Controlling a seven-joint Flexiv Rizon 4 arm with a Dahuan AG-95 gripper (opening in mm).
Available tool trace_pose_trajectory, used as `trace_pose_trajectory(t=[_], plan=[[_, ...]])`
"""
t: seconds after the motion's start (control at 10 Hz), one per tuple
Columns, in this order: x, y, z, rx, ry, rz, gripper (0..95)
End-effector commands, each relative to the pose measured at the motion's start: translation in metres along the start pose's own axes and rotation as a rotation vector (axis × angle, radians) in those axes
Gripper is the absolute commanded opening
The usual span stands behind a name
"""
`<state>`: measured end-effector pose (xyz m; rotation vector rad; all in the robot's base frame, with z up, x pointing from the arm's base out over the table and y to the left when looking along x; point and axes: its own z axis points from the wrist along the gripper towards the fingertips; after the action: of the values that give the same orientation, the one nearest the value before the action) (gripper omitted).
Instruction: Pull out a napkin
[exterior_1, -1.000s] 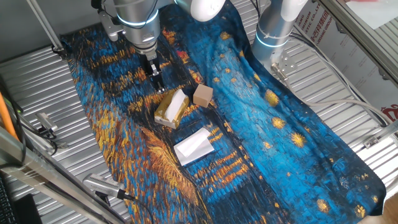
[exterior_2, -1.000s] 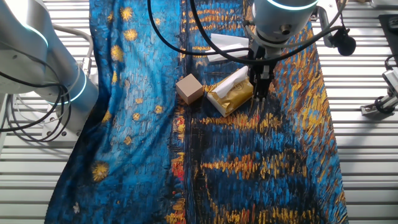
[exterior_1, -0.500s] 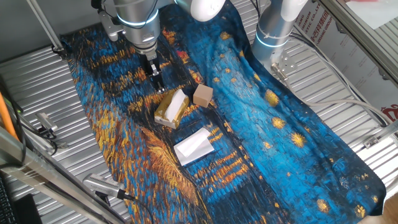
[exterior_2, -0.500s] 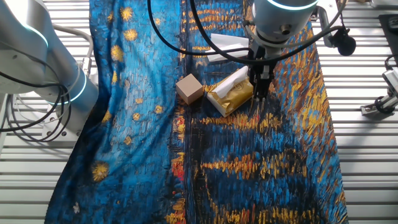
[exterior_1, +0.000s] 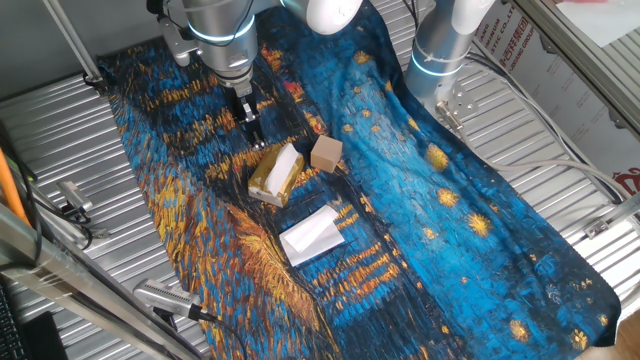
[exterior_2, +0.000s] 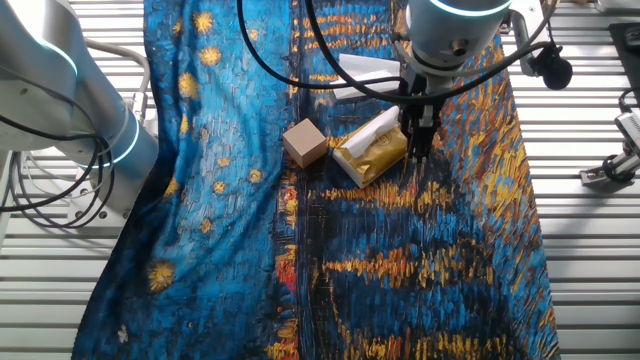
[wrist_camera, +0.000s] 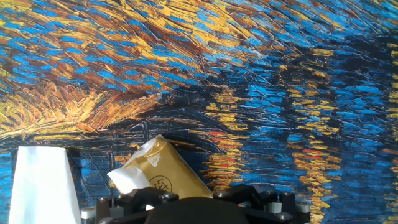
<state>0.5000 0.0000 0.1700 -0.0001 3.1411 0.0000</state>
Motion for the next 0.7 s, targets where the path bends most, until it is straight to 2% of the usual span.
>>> trace_pose_trajectory(t=[0.1,0.2,0.3,0.4,0.7], plan=[[0.0000,0.0000,0.0000,0.000,0.000,0.000,95.0],[0.0000,0.0000,0.0000,-0.004,-0.010,0.042,0.0],[0.0000,0.0000,0.0000,-0.036,-0.008,0.060,0.0],[0.0000,0.0000,0.0000,-0.023,-0.008,0.058,0.0],[0.0000,0.0000,-0.0001,-0.013,-0.010,0.050,0.0]])
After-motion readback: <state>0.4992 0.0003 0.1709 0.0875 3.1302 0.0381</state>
